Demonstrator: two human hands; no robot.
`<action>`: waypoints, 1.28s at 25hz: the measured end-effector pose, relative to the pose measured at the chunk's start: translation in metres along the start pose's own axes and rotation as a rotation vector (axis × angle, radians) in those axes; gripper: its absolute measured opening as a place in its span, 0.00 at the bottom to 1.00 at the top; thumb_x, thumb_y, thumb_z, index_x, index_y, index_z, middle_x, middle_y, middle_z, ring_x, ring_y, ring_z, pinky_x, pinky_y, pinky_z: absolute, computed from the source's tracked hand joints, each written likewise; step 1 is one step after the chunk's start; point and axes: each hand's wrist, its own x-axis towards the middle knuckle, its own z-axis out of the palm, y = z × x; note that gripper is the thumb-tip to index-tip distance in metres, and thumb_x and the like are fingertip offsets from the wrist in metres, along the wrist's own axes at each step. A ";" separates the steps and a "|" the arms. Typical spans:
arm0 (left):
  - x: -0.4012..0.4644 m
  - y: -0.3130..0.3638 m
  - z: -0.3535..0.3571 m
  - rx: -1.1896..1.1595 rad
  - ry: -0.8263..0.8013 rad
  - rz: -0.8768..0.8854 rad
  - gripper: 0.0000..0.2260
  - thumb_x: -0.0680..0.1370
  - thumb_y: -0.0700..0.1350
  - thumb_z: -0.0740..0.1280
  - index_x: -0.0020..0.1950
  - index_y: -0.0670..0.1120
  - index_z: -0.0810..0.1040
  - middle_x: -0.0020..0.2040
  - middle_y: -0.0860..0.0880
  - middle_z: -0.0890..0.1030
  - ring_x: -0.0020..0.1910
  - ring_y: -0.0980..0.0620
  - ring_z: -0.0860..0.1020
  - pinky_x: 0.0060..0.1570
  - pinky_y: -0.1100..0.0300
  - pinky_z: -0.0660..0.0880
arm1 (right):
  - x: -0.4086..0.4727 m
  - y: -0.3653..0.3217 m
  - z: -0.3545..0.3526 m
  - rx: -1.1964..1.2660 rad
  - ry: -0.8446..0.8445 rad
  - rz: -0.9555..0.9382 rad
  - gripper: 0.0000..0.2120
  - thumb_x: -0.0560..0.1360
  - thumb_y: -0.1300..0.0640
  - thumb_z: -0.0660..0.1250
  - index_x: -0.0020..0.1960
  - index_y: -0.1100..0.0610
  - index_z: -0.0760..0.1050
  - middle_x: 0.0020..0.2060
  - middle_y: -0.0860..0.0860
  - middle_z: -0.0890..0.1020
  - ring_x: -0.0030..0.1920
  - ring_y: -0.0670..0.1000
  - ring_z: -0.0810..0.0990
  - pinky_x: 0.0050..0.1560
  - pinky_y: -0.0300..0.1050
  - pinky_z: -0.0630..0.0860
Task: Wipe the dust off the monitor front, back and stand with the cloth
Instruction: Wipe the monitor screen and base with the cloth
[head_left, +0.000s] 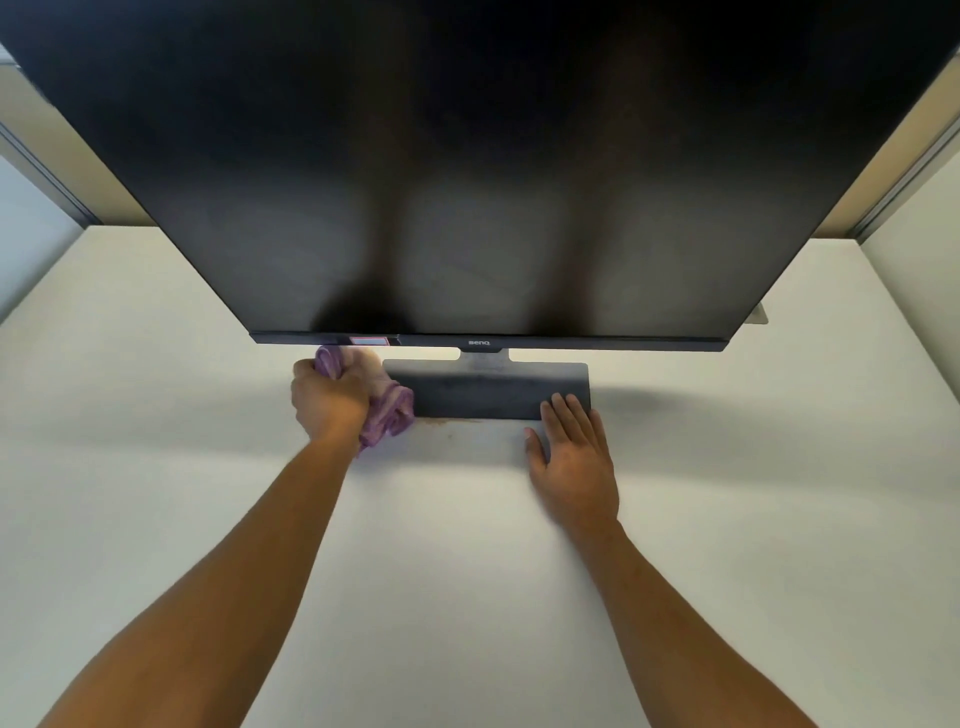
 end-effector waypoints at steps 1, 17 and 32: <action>-0.005 0.001 0.001 -0.099 -0.080 0.010 0.15 0.77 0.53 0.68 0.56 0.45 0.73 0.51 0.45 0.80 0.47 0.45 0.79 0.47 0.56 0.75 | 0.000 0.000 0.000 -0.003 0.001 0.000 0.27 0.82 0.43 0.52 0.76 0.56 0.63 0.76 0.50 0.64 0.78 0.49 0.55 0.77 0.45 0.43; -0.010 -0.014 -0.001 -0.153 -0.250 0.079 0.16 0.76 0.58 0.69 0.56 0.48 0.75 0.47 0.50 0.81 0.44 0.50 0.80 0.43 0.59 0.74 | 0.001 0.002 0.003 0.000 0.016 -0.003 0.26 0.82 0.43 0.53 0.76 0.56 0.64 0.75 0.50 0.64 0.78 0.49 0.56 0.77 0.44 0.44; -0.068 -0.021 -0.008 -0.312 -0.290 -0.010 0.18 0.75 0.58 0.70 0.60 0.53 0.71 0.52 0.52 0.78 0.47 0.52 0.79 0.44 0.60 0.76 | -0.008 -0.006 -0.006 0.171 0.189 -0.085 0.19 0.80 0.53 0.63 0.67 0.61 0.74 0.67 0.55 0.76 0.71 0.55 0.69 0.74 0.47 0.59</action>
